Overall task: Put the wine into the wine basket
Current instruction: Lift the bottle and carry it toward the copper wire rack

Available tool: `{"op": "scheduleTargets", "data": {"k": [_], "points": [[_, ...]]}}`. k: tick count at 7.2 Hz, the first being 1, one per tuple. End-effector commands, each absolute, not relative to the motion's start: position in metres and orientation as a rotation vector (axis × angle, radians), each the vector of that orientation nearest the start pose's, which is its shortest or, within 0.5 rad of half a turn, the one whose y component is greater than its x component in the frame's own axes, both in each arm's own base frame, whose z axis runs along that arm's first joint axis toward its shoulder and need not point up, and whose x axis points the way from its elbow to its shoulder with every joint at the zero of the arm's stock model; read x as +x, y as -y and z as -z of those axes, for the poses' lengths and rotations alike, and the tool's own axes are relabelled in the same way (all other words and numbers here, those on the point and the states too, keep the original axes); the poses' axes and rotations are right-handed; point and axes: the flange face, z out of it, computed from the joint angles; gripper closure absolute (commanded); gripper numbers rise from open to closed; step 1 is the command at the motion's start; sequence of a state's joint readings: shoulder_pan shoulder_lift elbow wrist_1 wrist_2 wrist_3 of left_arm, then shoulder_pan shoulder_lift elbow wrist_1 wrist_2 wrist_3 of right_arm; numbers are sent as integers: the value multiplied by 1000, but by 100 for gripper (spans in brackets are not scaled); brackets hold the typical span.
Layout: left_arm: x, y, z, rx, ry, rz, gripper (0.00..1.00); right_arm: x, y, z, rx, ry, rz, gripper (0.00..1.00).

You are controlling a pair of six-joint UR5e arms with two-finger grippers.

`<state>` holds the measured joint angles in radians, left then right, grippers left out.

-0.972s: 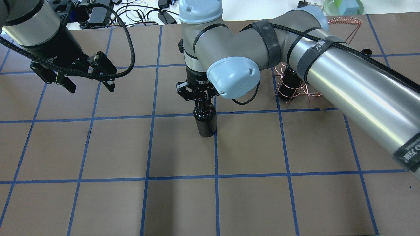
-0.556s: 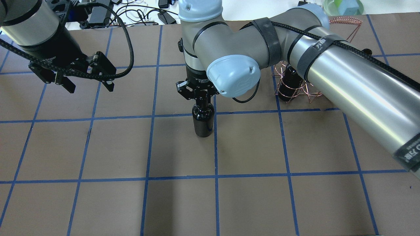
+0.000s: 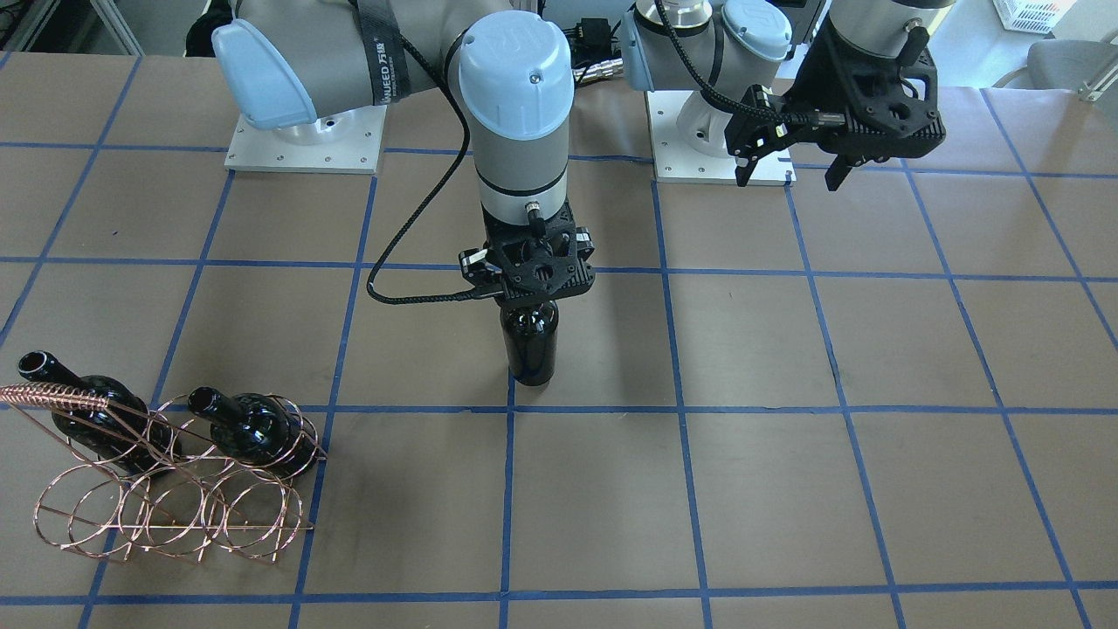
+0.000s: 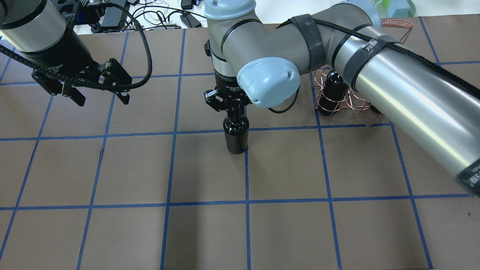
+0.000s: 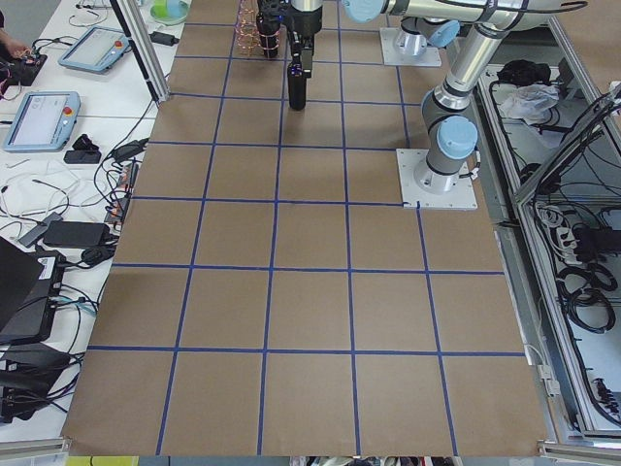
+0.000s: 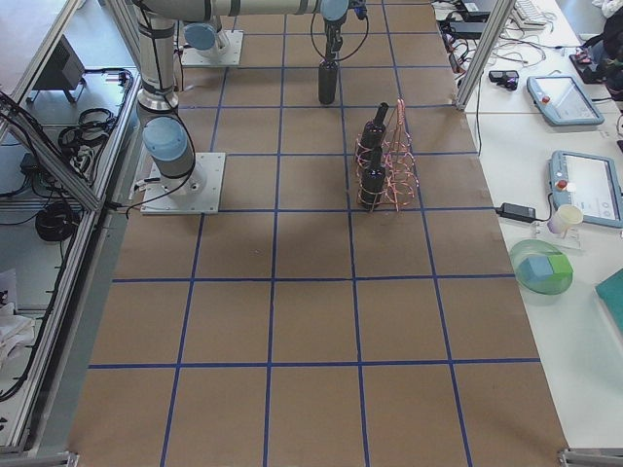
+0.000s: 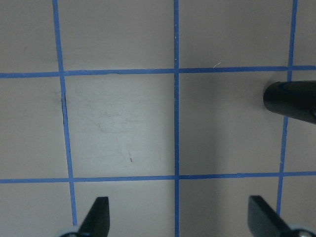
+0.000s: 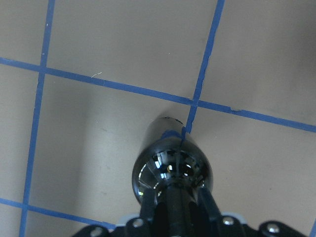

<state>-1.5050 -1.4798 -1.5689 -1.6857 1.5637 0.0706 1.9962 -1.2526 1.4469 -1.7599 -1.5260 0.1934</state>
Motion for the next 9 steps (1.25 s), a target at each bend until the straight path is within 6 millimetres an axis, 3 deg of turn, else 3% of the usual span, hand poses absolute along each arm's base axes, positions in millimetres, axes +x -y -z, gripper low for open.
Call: {"op": "scheduleTargets", "data": {"k": [1,3,5,8,9], "points": [[-103,457,-521,5,-3150,-31,0,359,510,-416,-443,-3092,-20,100],[-103,457,-521,2,-3149,-31,0,307,518,-447,-453,-3105,2,100],[-103,457,-521,0,-3150,-31,0,237,525,-480,-468,-3108,7,100],[-102,457,-521,0,-3150,-28,0,162,517,-512,-622,-3149,-32,100],[-102,457,-521,-3,-3150,-28,0,133,517,-521,-598,-3157,-30,100]]}}
